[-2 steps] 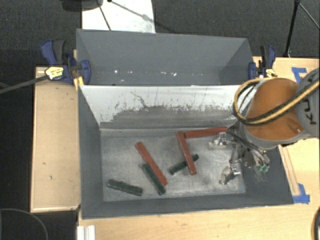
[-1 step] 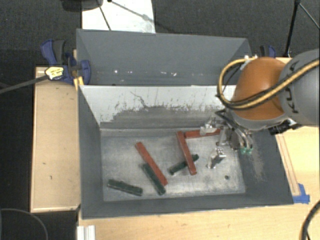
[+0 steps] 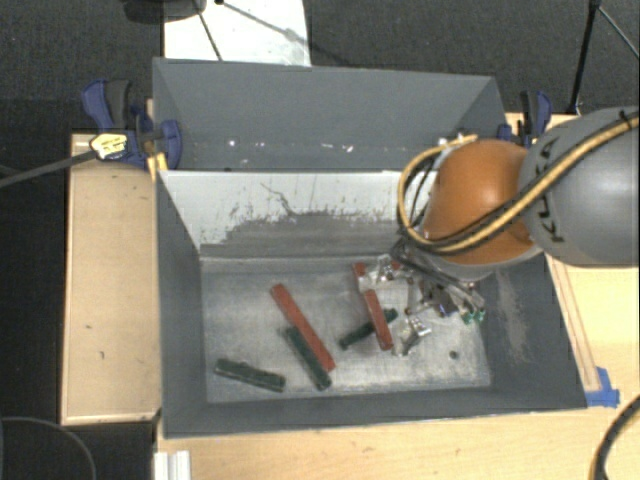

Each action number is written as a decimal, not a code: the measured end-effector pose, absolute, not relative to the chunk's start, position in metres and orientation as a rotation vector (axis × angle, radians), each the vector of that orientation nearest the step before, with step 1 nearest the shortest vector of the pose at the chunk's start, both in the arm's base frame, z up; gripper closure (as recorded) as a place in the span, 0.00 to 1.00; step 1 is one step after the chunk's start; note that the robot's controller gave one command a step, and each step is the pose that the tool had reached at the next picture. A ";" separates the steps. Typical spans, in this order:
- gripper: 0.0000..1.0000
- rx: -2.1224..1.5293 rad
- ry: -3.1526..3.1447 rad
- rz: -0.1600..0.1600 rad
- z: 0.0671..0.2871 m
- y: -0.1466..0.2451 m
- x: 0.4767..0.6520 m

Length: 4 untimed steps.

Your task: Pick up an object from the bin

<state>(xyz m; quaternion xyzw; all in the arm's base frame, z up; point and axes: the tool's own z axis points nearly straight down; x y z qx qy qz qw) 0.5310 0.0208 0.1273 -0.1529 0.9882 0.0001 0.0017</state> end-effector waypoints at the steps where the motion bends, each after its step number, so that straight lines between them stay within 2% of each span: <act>1: 0.00 -0.565 3.083 -0.001 0.072 0.058 0.517; 2: 1.00 -1.115 2.928 0.007 0.075 0.051 0.541; 4: 1.00 -1.117 2.930 0.007 0.078 0.051 0.540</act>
Offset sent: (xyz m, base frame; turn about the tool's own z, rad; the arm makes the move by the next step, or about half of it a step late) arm 0.0075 0.0263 -0.0573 -0.4207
